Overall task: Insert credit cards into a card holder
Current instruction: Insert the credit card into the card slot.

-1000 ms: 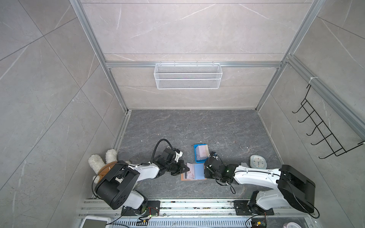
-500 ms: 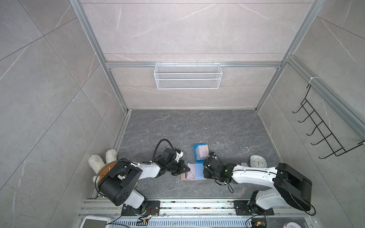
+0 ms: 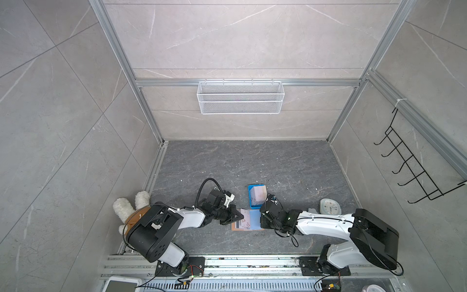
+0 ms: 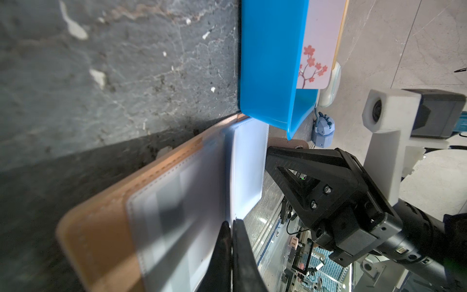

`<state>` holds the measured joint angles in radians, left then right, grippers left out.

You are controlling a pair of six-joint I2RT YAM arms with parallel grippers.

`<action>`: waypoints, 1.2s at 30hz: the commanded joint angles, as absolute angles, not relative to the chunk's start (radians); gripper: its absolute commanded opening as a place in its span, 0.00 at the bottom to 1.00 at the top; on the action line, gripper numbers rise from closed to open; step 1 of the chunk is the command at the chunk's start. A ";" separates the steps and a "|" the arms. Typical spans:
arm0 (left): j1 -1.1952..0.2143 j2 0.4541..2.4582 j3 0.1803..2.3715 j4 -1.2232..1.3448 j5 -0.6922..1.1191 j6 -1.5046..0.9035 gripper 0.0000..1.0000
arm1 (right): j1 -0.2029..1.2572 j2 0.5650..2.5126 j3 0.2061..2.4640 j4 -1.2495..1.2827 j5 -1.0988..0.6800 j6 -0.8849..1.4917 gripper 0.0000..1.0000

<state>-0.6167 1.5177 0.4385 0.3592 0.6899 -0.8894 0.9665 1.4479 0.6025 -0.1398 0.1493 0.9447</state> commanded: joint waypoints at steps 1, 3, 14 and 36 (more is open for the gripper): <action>-0.618 1.519 0.429 0.400 0.697 -0.907 0.00 | 0.971 1.480 0.614 -0.155 0.146 0.930 0.17; -0.623 1.524 0.428 0.410 0.698 -0.914 0.00 | 0.971 1.481 0.612 -0.155 0.146 0.930 0.17; -0.639 1.543 0.419 0.431 0.685 -0.930 0.00 | 0.971 1.477 0.604 -0.153 0.147 0.934 0.16; -0.662 1.576 0.485 0.234 0.567 -0.936 0.13 | 0.973 1.489 0.610 -0.156 0.149 0.930 0.15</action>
<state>-0.6525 1.5726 0.4564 0.3420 0.6296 -0.9424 0.9665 1.4532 0.6044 -0.1371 0.1497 0.9451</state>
